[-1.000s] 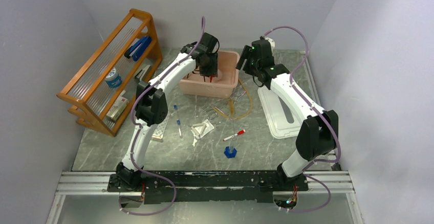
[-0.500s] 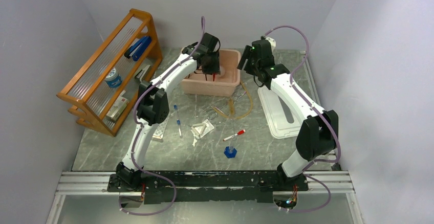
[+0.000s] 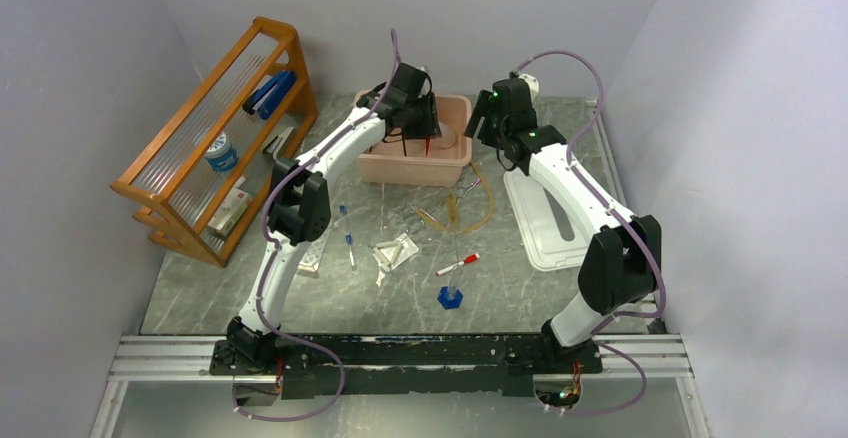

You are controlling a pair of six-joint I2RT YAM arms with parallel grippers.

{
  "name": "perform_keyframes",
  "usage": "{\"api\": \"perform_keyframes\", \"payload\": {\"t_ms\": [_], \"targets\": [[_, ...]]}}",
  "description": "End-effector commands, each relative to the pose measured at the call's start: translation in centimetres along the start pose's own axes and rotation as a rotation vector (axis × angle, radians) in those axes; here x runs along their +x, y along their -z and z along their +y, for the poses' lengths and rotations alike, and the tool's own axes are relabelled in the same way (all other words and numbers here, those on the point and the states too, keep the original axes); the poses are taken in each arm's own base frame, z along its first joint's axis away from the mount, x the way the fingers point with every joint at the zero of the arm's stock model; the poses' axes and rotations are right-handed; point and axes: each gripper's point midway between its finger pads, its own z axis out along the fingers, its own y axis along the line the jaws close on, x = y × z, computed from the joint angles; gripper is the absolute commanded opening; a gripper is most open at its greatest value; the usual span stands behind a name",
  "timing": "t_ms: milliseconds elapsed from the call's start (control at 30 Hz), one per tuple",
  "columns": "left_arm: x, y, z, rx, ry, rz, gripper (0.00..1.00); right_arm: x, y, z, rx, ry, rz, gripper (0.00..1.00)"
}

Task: Organize the chemistry lab equipment

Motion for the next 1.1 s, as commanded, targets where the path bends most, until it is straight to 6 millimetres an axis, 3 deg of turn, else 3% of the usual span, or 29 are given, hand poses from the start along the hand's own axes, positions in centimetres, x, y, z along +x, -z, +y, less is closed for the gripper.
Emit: {"api": "perform_keyframes", "payload": {"t_ms": [0, 200, 400, 633, 833, 1067], "targets": [[-1.2, -0.5, -1.6, 0.074, 0.009, -0.050, 0.43, 1.0, -0.5, -0.6, 0.004, 0.018, 0.030, 0.74], [-1.1, -0.6, -1.0, 0.050, 0.001, -0.047, 0.28, 1.5, -1.0, 0.0, -0.032, 0.035, 0.064, 0.74], [-0.6, 1.6, 0.4, -0.027, -0.090, -0.010, 0.17, 1.1, -1.2, 1.0, -0.065, 0.062, 0.083, 0.73], [1.9, 4.8, 3.4, -0.144, -0.237, 0.125, 0.15, 1.6, -1.4, 1.1, -0.069, 0.057, 0.102, 0.72], [3.1, 6.0, 5.3, -0.212, -0.327, 0.210, 0.13, 2.0, -1.7, 1.1, -0.067, 0.052, 0.114, 0.72], [2.6, 7.9, 9.8, -0.405, -0.361, 0.229, 0.13, 2.1, -2.0, 1.1, -0.062, 0.056, 0.125, 0.71]]}}
